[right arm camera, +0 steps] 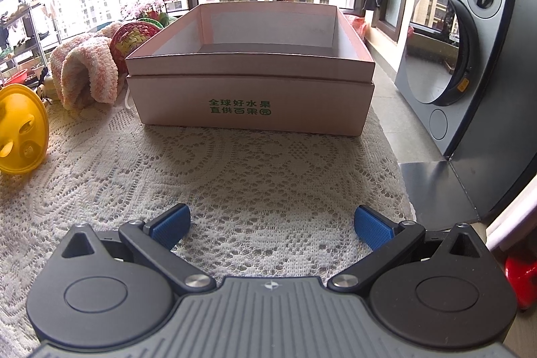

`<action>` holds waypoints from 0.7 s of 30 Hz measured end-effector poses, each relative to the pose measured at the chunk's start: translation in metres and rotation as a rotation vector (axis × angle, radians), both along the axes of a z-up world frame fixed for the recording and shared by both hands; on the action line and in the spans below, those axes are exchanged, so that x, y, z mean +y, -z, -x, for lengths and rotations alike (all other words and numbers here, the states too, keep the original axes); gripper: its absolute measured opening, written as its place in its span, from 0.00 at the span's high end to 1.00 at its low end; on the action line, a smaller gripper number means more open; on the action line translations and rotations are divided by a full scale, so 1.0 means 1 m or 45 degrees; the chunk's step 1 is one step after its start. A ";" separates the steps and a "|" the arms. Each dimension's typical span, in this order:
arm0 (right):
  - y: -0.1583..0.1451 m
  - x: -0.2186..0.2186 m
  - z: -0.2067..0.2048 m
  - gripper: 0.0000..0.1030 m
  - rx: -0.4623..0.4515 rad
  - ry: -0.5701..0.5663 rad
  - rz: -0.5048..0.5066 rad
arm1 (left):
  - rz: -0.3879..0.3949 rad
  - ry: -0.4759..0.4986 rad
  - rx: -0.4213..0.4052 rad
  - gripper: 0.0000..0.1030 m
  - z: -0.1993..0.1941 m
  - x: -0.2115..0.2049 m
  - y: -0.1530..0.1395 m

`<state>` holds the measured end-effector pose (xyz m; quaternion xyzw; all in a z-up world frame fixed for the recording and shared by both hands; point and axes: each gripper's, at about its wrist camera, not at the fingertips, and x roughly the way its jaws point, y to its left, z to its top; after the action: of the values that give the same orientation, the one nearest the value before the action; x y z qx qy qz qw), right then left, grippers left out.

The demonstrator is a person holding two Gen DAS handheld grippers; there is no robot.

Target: Organize soft objects

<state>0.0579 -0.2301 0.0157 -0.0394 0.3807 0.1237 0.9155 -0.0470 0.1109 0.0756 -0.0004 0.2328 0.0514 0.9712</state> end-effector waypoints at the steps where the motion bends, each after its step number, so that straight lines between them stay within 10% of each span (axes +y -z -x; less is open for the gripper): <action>1: 0.000 0.000 0.000 0.00 -0.003 -0.004 -0.001 | 0.030 -0.007 0.038 0.41 -0.008 0.007 0.007; 7: 0.000 -0.003 0.003 0.00 -0.016 -0.028 -0.012 | 0.011 -0.055 0.142 0.42 -0.042 0.014 0.041; 9: 0.000 -0.003 0.004 0.00 -0.016 -0.027 -0.013 | -0.012 -0.044 0.099 0.76 -0.043 0.014 0.044; 15: -0.032 0.019 0.021 0.00 -0.295 -0.081 0.043 | -0.042 0.024 0.003 0.84 -0.014 0.017 0.043; 21: -0.064 0.098 0.002 0.03 -0.239 -0.486 -0.181 | 0.000 0.006 -0.109 0.84 0.042 0.047 0.013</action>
<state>0.0556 -0.1325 0.0795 -0.0574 0.2697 0.3171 0.9074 -0.0886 0.1574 0.0621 -0.0020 0.1909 0.0490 0.9804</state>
